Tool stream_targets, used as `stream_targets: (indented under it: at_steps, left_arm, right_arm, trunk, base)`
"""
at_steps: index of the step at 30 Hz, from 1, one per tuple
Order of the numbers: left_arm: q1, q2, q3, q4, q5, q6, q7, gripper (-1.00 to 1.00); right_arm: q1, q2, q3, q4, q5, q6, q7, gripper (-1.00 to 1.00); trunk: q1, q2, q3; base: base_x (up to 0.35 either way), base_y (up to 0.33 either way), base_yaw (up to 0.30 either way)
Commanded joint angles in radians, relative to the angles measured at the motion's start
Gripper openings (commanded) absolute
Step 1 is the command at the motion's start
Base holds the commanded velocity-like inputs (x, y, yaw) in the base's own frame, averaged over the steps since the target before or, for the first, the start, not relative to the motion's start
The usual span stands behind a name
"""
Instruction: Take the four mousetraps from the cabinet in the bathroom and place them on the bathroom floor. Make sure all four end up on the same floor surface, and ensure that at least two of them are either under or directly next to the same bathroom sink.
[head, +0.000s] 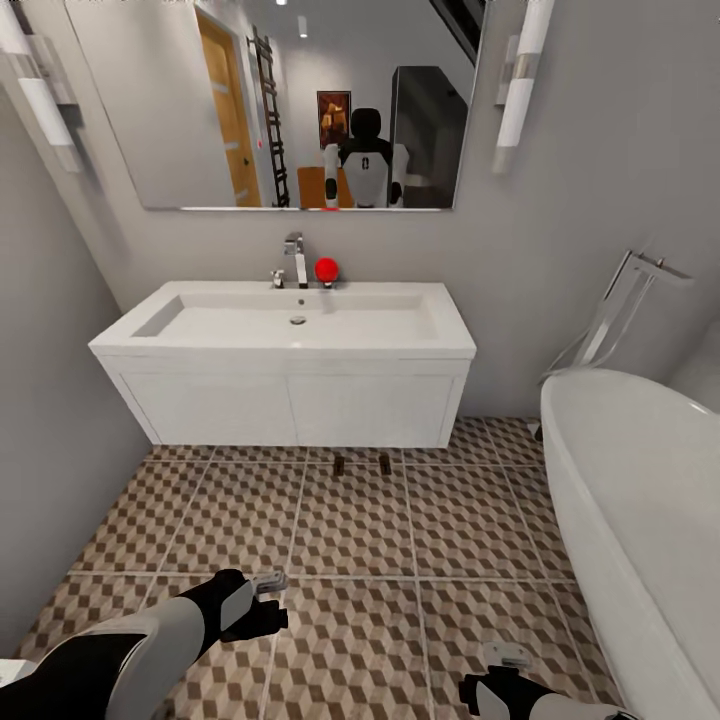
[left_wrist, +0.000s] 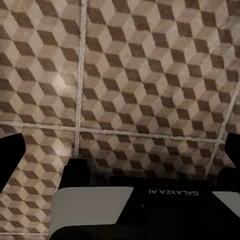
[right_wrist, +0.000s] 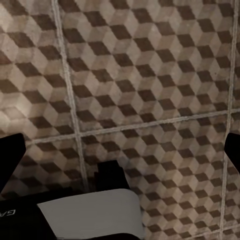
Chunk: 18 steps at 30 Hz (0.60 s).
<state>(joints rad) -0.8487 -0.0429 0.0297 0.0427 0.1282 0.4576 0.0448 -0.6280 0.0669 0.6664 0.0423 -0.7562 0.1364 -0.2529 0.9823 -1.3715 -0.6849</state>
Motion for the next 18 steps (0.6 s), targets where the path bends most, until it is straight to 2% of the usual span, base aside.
stream_targets:
  at_steps: [1, 9, 18]
  left_arm:
    - [-0.001, 0.0, 0.002, 0.002, 0.009, 0.001, 0.005, 1.0]
    - [-0.001, -0.002, 0.002, 0.004, 0.01, 0.003, 0.007, 1.0]
    - [0.0, -0.009, 0.002, 0.006, 0.009, 0.003, 0.009, 1.0]
  right_arm:
    - [-0.001, 0.001, 0.008, 0.001, -0.005, 0.004, -0.002, 1.0]
    - [0.0, 0.001, 0.009, 0.002, -0.005, 0.003, 0.006, 1.0]
    - [0.007, -0.001, 0.008, 0.002, -0.005, 0.003, 0.007, 1.0]
  trunk:
    - [-0.004, 0.007, 0.002]
    - [-0.035, 0.063, 0.028]
    - [-0.069, 0.126, 0.057]
  base:
    - [-0.002, 0.0, 0.0]
    - [-0.001, 0.0, 0.031]
    - [0.0, 0.0, 0.248]
